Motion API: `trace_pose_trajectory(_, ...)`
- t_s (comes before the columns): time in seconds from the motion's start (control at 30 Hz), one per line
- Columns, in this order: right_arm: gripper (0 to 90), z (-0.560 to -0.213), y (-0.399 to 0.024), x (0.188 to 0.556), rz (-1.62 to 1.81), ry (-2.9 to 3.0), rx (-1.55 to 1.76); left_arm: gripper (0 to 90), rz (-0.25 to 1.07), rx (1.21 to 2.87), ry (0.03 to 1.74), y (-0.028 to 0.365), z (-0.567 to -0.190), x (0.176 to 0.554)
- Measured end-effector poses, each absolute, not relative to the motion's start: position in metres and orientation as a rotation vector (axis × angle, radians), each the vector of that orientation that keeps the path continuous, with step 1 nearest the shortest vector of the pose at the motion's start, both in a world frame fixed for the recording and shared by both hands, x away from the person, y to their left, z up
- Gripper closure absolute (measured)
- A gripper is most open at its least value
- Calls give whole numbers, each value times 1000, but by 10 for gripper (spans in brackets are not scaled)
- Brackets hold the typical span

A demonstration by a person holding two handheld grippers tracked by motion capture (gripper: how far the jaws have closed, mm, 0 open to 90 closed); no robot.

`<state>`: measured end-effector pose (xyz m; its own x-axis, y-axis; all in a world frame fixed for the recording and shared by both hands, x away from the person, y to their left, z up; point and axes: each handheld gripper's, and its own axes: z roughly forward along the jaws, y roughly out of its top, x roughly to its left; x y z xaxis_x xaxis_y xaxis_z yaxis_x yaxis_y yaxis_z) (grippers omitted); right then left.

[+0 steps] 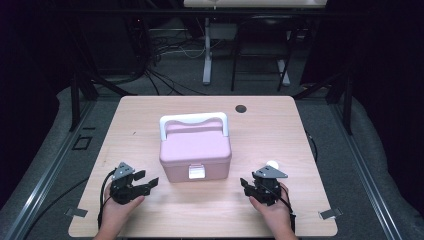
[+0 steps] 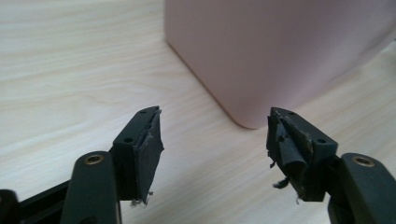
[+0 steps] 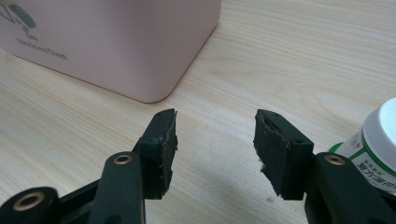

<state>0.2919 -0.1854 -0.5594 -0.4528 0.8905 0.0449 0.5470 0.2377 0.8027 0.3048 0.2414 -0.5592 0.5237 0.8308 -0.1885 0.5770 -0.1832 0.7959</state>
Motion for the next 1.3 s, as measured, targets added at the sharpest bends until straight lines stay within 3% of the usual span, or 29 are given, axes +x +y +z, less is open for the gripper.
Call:
trace_pose_trajectory(0.63, 513, -561, -174, 293, 1080, 2122, 1293, 454, 404, 1920, 1135, 231, -567, 308)
trace_pose_trajectory(0.97, 541, -566, -169, 305, 1083, 2101, 1312, 505, 407, 1812, 1188, 235, -566, 317)
trace_pose_trajectory(1.3, 542, -564, -168, 314, 1101, 2086, 1317, 556, 379, 1816, 1199, 231, -569, 326)
